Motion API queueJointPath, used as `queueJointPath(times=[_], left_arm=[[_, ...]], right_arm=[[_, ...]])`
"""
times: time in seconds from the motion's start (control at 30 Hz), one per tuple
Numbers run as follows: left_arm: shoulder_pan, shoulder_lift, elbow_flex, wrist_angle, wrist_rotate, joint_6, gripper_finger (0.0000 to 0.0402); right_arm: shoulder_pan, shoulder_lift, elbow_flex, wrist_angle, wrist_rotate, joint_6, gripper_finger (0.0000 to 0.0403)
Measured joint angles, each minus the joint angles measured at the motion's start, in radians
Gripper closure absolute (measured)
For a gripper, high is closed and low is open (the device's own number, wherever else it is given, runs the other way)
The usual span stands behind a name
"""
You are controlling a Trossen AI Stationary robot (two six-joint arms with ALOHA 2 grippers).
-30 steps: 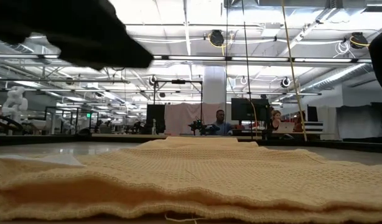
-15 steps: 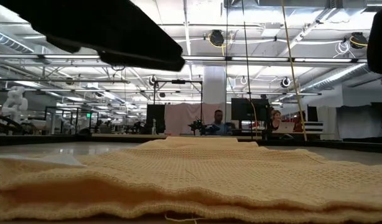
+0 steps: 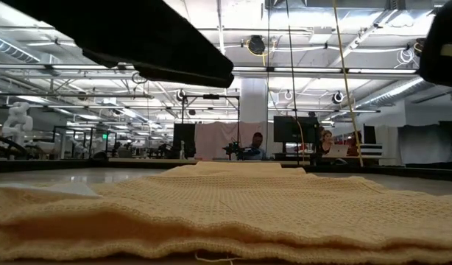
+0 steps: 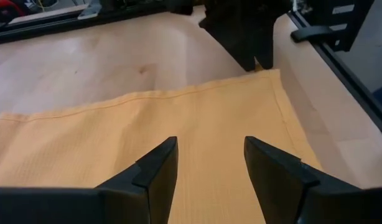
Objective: Roll towel
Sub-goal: Roll the yellow towel
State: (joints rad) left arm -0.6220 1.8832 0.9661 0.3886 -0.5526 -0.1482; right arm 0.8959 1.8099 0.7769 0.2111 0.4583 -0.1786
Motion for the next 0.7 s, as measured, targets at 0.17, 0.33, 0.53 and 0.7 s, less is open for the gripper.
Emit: queueJointPath(times=[0.17,0.33,0.53,0.7], left_arm=[[0.001,0.000,0.000,-0.002,0.000,-0.002,0.0210],[0.001,0.000,0.000,-0.001,0.000,-0.002,0.0210],[0.004,0.000,0.000,-0.002,0.000,-0.002,0.0210],[0.005,0.000,0.000,-0.005,0.000,-0.002,0.0210]], right_arm=[[-0.001,0.000,0.000,-0.021,-0.019,-0.066,0.0202],[-0.010,0.000,0.000,0.001,-0.020,-0.146,0.0203],[-0.041,0.020,0.000,0.032,-0.077,-0.186,0.0203],[-0.059,0.038,0.000,0.082,-0.114,-0.205,0.0203]])
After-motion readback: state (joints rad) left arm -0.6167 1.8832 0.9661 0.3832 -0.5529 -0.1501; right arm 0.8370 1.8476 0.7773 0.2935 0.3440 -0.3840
